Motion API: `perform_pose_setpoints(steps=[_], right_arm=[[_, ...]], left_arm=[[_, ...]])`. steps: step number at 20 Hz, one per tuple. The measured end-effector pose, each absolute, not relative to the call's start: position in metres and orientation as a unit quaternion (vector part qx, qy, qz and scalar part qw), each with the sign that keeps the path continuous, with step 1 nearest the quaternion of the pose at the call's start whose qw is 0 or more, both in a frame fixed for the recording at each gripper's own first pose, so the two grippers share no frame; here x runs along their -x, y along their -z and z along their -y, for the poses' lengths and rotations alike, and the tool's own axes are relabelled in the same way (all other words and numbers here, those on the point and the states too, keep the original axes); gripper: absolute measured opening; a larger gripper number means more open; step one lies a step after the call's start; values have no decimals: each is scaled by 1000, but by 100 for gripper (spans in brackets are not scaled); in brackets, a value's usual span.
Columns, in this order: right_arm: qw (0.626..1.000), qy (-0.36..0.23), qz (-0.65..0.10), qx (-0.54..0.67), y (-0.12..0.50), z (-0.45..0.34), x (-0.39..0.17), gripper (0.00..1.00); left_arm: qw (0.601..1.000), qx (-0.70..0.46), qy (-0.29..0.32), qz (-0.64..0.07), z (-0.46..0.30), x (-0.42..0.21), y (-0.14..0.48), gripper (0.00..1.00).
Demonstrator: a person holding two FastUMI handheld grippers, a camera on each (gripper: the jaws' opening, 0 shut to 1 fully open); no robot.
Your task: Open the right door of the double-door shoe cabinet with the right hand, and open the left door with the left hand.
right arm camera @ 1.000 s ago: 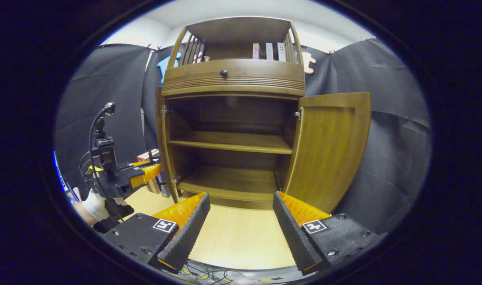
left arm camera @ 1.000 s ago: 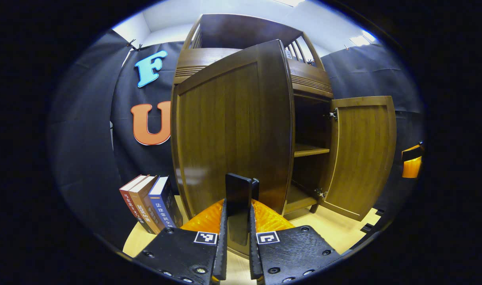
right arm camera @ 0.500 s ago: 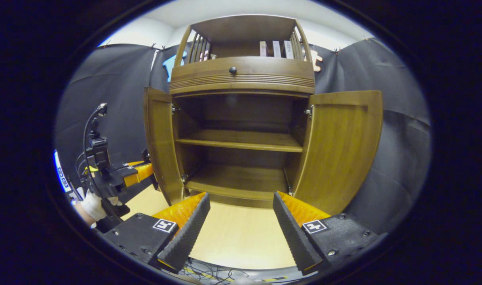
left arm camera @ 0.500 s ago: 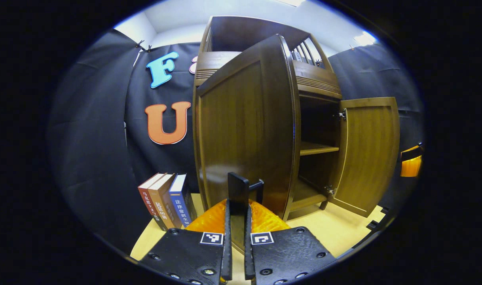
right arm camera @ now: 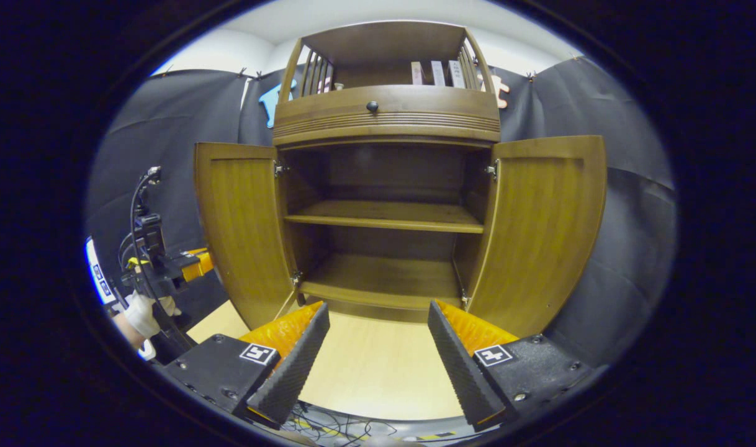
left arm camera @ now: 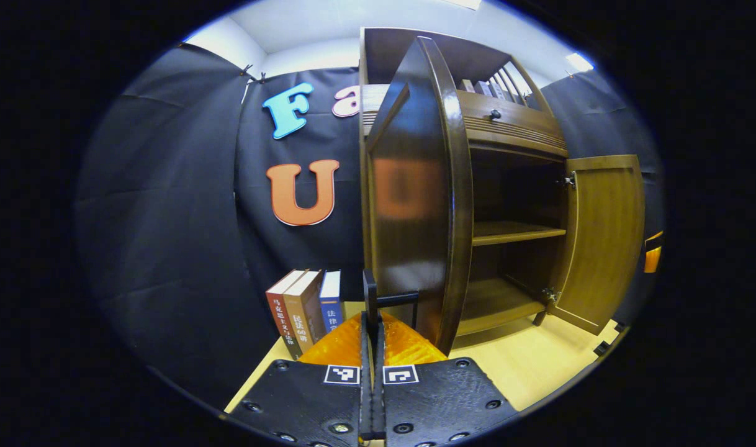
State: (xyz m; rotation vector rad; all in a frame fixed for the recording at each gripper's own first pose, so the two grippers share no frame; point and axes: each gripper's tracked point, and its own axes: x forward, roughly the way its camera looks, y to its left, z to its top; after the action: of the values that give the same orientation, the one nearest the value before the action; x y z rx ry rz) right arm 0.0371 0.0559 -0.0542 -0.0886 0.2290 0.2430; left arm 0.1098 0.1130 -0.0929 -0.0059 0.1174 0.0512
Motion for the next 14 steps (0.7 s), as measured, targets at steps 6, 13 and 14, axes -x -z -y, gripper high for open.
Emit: perform_pose_setpoints(steps=[6,13,14], right_arm=[[985,-121,-118,41,56,-54,-37,97],[985,-115,-120,37,54,-41,-34,100],[986,-113,-120,36,54,-40,-32,100]], left_arm=[[998,6,8,-57,-127,-112,93,0],[996,-9,69,-49,-151,-115,94,0],[996,-3,74,-47,-155,-115,94,0]])
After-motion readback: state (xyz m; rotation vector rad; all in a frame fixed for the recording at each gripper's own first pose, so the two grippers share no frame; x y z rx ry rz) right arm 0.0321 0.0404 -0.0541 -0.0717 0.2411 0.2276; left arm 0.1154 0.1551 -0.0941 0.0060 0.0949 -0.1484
